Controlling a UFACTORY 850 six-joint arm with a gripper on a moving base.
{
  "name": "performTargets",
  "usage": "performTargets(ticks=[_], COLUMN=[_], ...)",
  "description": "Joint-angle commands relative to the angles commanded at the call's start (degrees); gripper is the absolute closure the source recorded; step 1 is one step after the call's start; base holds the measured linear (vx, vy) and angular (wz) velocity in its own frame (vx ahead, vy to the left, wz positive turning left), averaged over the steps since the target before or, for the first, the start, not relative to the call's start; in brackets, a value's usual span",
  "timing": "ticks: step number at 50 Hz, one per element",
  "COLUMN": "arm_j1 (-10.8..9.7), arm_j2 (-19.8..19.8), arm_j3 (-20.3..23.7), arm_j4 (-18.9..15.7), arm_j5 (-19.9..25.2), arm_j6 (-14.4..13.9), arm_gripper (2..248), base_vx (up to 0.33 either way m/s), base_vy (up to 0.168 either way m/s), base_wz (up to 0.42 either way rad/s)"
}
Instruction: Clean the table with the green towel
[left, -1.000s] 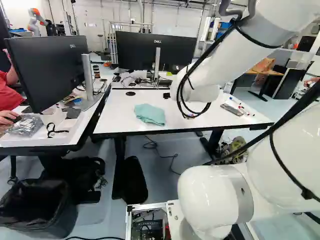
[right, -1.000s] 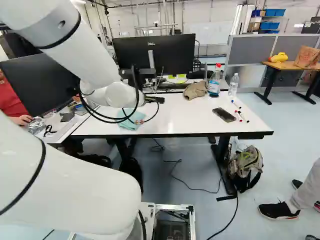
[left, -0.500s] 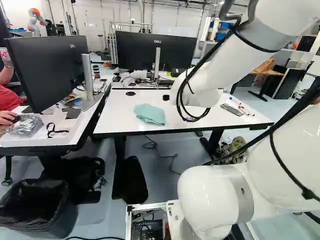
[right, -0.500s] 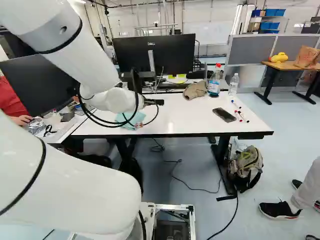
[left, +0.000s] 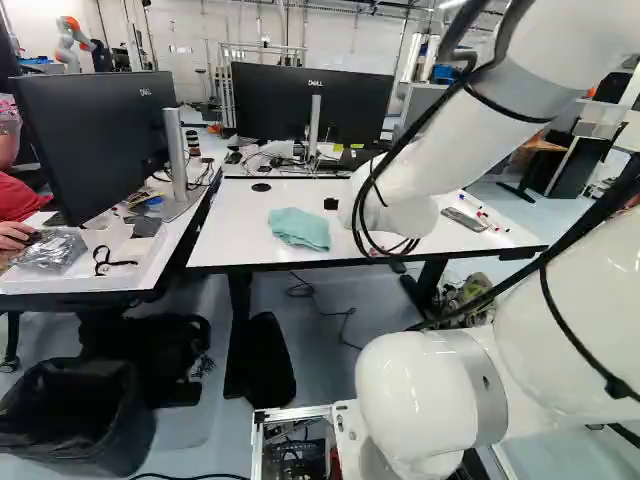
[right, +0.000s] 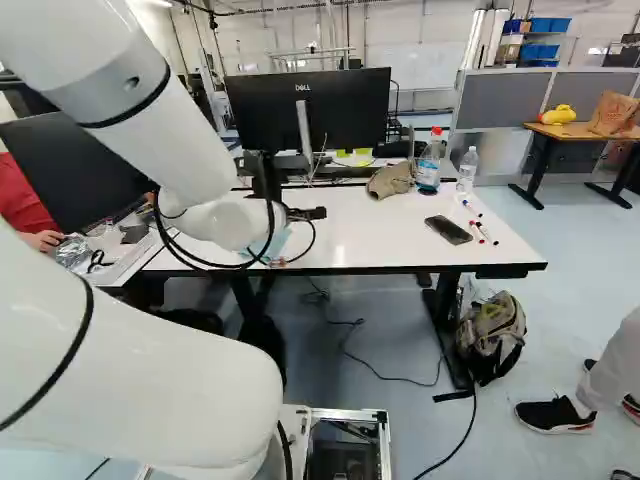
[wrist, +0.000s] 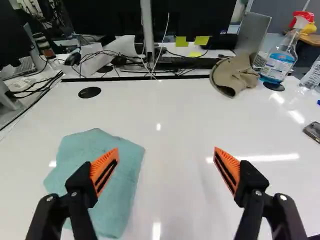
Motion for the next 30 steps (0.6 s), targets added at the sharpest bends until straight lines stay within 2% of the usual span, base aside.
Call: performTargets(ticks=[30], arm_j1=[0.91], arm_j2=[-0.14], arm_j3=[6.75], arm_j4=[0.0], arm_j5=[10.99], arm_j6=[0.0], arm_gripper=[3], base_vx=[0.0], base_vy=[0.0], base_wz=[0.0])
